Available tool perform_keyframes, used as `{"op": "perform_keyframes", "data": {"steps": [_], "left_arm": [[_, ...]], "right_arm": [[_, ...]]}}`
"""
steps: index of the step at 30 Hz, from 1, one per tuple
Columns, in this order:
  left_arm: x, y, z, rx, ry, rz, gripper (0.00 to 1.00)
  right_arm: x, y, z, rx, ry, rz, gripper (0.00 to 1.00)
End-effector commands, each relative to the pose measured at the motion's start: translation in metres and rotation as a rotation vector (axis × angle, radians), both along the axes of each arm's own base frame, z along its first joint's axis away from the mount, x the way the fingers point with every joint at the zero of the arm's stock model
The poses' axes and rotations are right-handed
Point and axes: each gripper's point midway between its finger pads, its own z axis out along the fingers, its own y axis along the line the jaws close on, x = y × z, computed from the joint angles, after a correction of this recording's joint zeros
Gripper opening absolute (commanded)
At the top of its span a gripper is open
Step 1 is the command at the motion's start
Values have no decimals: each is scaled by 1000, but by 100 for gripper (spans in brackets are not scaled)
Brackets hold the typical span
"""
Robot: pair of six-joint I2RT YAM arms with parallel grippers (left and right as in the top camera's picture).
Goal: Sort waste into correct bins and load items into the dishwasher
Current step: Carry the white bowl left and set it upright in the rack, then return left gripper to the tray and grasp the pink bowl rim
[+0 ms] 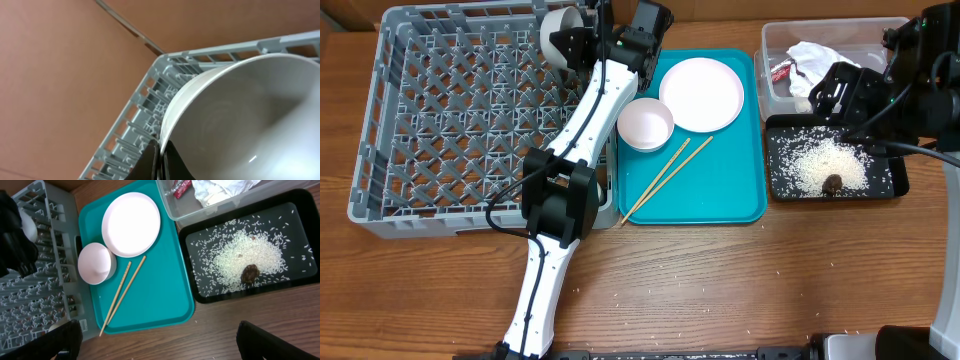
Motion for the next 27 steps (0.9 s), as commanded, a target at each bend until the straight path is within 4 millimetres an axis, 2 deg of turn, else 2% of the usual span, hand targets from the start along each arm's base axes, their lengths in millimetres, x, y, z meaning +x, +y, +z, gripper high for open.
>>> {"op": "perform_keyframes", "data": {"steps": [1,9,13,18,25,27], "left_arm": [[2,13,5,60,18,39,4],[4,22,-1,65,34,52,4],[14,18,-15,92,80,35,4],[20,2,-35,139,156,1,4],[19,-8,-36,179,231,-28,4],[18,-16,-36,193,253,-46,12]], "right_arm": [[0,-3,4,-10,-17,-8,100],[0,-3,4,-10,-17,-8,100],[0,-3,4,-10,-17,-8,100],[0,-3,4,-10,-17,-8,100],[0,-3,4,-10,-17,-8,100],[0,-3,4,-10,-17,-8,100]]}}
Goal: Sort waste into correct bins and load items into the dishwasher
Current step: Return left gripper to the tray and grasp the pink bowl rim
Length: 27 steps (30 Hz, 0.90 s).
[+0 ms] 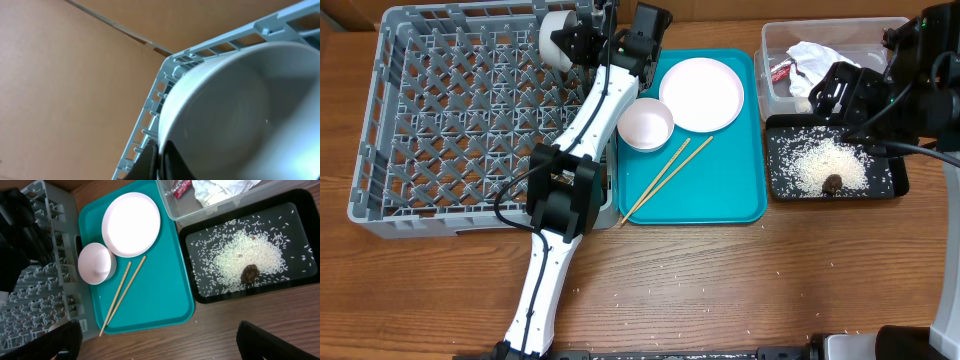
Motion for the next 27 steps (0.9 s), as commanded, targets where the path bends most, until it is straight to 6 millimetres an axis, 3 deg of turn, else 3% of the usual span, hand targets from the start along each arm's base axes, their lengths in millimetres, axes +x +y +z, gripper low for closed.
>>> {"op": "perform_keyframes", "data": {"steps": [1,2,3,11,16,20,22,24,27], "left_arm": [[2,-19,-18,28,84,-46,28],[2,-24,-18,25,85,-56,46],[2,-30,-19,20,87,-71,55],[-1,-55,-22,17,106,-126,79],[3,-60,-12,-28,88,-161,86],[1,-69,19,-87,42,-210,90],[-4,-85,44,-178,31,-302,95],[-13,-104,55,-299,44,-397,95],[-41,-156,49,-621,229,-654,91]], "right_arm": [[0,-3,4,-10,-16,-8,100],[0,-3,4,-10,-16,-8,100],[0,-3,4,-10,-16,-8,100],[0,-3,4,-10,-16,-8,100],[0,-3,4,-10,-16,-8,100],[0,-3,4,-10,-16,-8,100],[0,-3,4,-10,-16,-8,100],[0,-3,4,-10,-16,-8,100],[0,-3,4,-10,-16,-8,100]]}}
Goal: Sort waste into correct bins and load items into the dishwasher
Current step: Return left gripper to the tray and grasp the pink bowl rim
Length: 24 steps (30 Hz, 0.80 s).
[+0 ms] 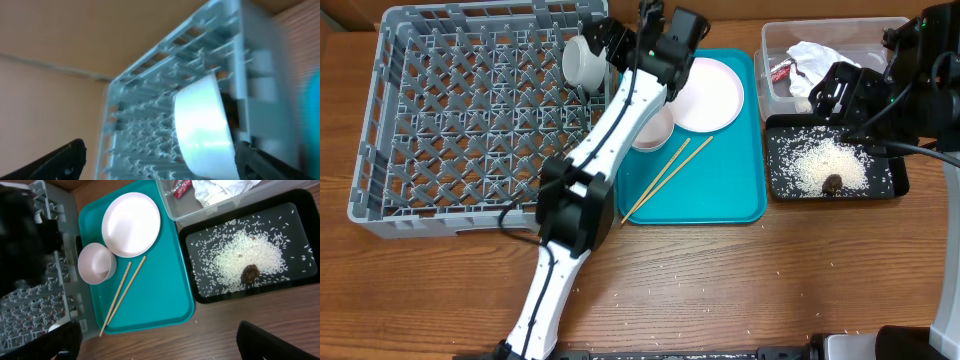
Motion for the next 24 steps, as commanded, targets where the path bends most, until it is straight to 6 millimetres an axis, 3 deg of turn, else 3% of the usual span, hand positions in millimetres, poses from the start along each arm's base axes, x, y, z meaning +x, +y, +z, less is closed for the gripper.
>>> {"op": "perform_keyframes", "data": {"steps": [1,3,6,10,12,16,18,24], "left_arm": [[-42,-89,40,-550,172,-374,90],[-73,-118,27,-694,377,-542,88],[-91,-118,5,-717,516,-568,84],[-103,-105,-41,-651,680,-533,80],[-102,-102,-72,-608,749,-529,77],[-91,-92,-103,-539,800,-551,76],[-84,-85,-107,-509,807,-580,72],[-55,-59,-106,-467,762,-632,75]], "right_arm": [[0,-3,4,-10,-16,-8,100],[0,-3,4,-10,-16,-8,100],[0,-3,4,-10,-16,-8,100],[0,-3,4,-10,-16,-8,100],[0,-3,4,-10,-16,-8,100],[0,-3,4,-10,-16,-8,100],[0,-3,4,-10,-16,-8,100],[0,-3,4,-10,-17,-8,100]]}}
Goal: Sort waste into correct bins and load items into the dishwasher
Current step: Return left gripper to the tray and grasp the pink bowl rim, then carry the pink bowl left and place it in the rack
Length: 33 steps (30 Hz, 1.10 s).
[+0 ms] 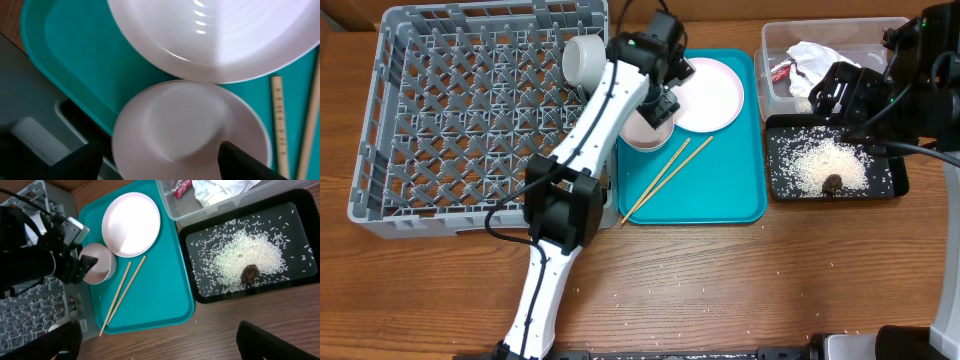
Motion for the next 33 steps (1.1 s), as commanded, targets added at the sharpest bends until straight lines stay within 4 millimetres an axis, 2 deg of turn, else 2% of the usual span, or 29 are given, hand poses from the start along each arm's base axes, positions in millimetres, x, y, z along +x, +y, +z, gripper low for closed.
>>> {"op": "perform_keyframes", "data": {"steps": [1,3,5,6,7,11,12,15,16,17,20,22,24,26,27,30,31,33], "left_arm": [[12,16,-5,16,-11,-67,75],[16,20,-10,16,-13,-65,74],[18,21,-19,24,-3,-77,66],[15,21,-35,33,30,-79,59],[12,20,-44,36,53,-82,58],[3,22,-63,56,106,-88,50],[1,22,-66,60,115,-89,44],[1,21,-64,64,114,-91,28],[1,22,-62,69,108,-88,18],[1,23,-59,68,105,-85,14],[3,27,-53,82,92,-41,4],[1,31,-46,90,87,-10,4],[0,31,-33,71,77,45,4],[-1,31,-11,30,50,142,4],[-4,29,12,-7,21,206,4],[-12,26,65,-80,-49,290,4],[-15,26,79,-101,-66,314,4],[-26,35,124,-155,-123,396,4]], "right_arm": [[0,-3,4,-10,-17,-8,100],[0,-3,4,-10,-17,-8,100],[0,-3,4,-10,-17,-8,100],[0,-3,4,-10,-17,-8,100],[0,-3,4,-10,-17,-8,100],[0,-3,4,-10,-17,-8,100],[0,-3,4,-10,-17,-8,100],[0,-3,4,-10,-17,-8,100],[0,-3,4,-10,-17,-8,100],[0,-3,4,-10,-17,-8,100],[0,-3,4,-10,-17,-8,100],[0,-3,4,-10,-17,-8,100],[0,-3,4,-10,-17,-8,100],[0,-3,4,-10,-17,-8,100],[0,-3,4,-10,-17,-8,100],[0,-3,4,-10,-17,-8,100],[0,-3,4,-10,-17,-8,100],[0,-3,4,-10,-17,-8,100]]}}
